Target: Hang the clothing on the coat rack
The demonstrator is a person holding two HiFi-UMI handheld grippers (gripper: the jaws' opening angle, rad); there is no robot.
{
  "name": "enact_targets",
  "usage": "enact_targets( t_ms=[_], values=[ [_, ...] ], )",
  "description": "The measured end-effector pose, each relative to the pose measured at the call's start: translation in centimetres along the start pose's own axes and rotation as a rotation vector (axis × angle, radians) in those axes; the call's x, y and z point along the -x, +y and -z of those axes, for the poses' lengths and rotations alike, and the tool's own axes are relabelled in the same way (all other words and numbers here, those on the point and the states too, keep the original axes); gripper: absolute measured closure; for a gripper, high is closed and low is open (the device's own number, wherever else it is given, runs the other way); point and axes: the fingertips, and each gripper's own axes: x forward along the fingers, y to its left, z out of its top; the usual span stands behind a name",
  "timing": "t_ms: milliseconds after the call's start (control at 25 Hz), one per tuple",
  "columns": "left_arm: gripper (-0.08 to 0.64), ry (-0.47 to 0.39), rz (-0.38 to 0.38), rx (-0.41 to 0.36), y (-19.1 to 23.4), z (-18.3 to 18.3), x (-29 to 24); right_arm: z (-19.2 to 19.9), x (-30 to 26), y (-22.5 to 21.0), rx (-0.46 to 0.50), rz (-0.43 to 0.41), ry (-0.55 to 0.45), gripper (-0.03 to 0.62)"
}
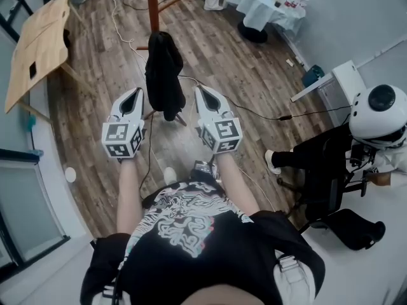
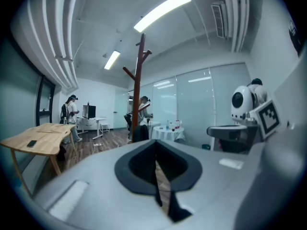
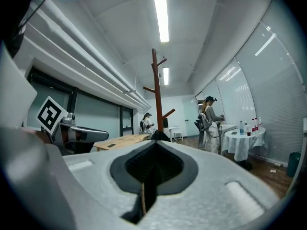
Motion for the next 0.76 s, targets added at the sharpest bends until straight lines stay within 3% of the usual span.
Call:
enact_targets(
  t_ms=[760],
  values=[
    [0.571,0.014,-0.035,0.001,-2.9,-0.4,-0.9,-0.5,1.6,-3.0,-0.013,-0.024,-0.009,0.594]
  ],
)
